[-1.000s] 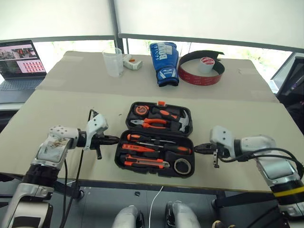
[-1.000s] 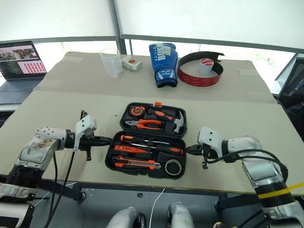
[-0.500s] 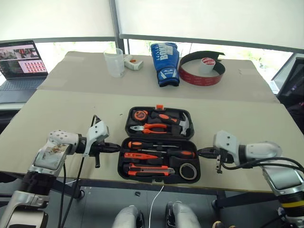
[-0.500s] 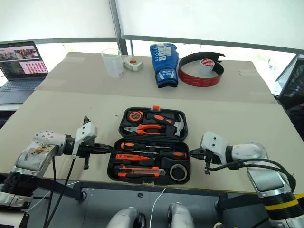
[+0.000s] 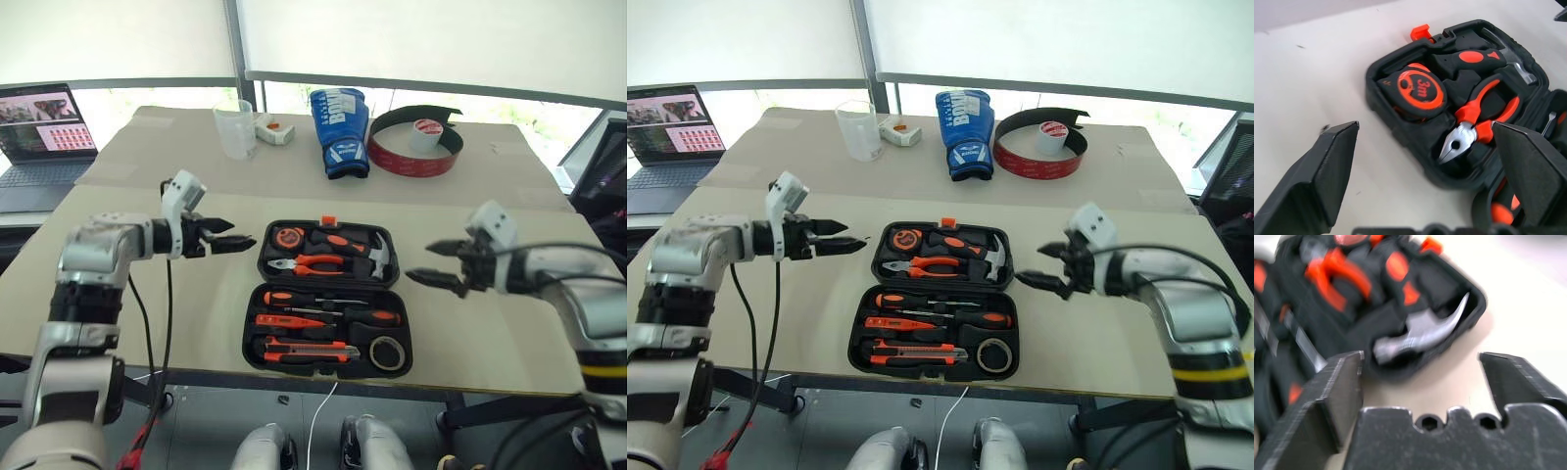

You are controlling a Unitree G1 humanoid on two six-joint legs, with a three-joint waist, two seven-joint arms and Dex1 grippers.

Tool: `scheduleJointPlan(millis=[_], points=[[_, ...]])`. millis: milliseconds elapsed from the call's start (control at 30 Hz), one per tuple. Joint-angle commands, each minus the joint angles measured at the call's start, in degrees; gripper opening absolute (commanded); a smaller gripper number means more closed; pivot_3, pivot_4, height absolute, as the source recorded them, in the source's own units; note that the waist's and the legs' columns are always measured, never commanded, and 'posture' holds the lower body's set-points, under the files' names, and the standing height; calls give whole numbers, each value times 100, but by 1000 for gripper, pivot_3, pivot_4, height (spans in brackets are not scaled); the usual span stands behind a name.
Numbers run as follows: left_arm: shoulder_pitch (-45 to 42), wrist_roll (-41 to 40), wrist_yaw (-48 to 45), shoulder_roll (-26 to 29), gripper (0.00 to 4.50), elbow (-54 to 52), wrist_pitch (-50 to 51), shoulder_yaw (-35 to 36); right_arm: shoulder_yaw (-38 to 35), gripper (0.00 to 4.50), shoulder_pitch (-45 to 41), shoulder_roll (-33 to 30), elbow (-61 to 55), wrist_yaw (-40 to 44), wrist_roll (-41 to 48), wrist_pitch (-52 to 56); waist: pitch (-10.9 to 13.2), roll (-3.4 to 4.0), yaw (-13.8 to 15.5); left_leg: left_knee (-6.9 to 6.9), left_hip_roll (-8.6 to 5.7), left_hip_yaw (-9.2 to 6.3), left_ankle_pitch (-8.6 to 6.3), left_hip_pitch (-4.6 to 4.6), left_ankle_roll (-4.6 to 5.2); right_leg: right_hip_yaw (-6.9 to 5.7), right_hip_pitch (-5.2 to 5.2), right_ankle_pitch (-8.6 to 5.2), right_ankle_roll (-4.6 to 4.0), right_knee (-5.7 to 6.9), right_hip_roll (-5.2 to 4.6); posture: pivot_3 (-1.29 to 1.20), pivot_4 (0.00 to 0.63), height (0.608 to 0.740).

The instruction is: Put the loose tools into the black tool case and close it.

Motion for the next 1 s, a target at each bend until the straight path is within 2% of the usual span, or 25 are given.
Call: scheduleJointPlan(millis=[33, 200, 233, 333, 467, 667, 700, 1000], points=[[-128, 161, 246, -200, 4500, 320, -5, -204, 142, 4481, -517, 341, 458, -544, -123, 452, 0, 0, -25, -2, 0, 0, 0, -6, 0, -7, -4, 1, -1, 1, 8, 0, 150, 727], [-228, 232, 417, -423, 4500, 699, -234, -235, 388, 4481, -828, 497, 1001, -802, -353, 488, 0, 1, -43, 0, -1, 0, 1, -20, -3, -14, -9, 2, -2, 0, 20, 0, 150, 727], [-245, 246, 454, -446, 4242, 759, -265, -231, 395, 4495, -863, 526, 1079, -836, -358, 516, 0, 1, -42, 0, -1, 0, 1, -20, -4, -12, -7, 0, 0, -2, 19, 0, 150, 727], [-256, 216, 502, -494, 3562, 893, -318, -156, 379, 3815, -938, 630, 1282, -913, -357, 510, 0, 1, -62, 0, -3, 3, 1, -16, -4, -8, -7, -3, 7, -3, 9, 0, 150, 727], [-234, 204, 504, -506, 2063, 924, -352, -121, 344, 2404, -958, 680, 1369, -941, -327, 522, 0, 1, -70, 0, -3, 4, 7, -8, -14, -5, -7, -3, 6, 4, 0, 0, 150, 727], [-172, 158, 482, -536, 131, 848, -260, -54, 364, 345, -868, 662, 1309, -910, -296, 501, -2, 4, -55, 0, -2, 3, 14, 9, -26, 0, 5, -12, 22, 14, -23, 0, 150, 727], [-164, 150, 470, -542, 0, 829, -239, -46, 369, 43, -859, 666, 1307, -913, -301, 489, -3, 3, -56, 0, -2, 4, 14, 11, -26, 1, 8, -12, 22, 13, -24, 0, 150, 727], [-150, -69, 262, -575, 0, 599, -287, 64, 234, 13, -947, 810, 1214, -870, -161, 241, -3, 3, -64, 0, -2, 5, 14, 12, -26, 4, 7, -1, 5, 12, -24, 0, 150, 727]])
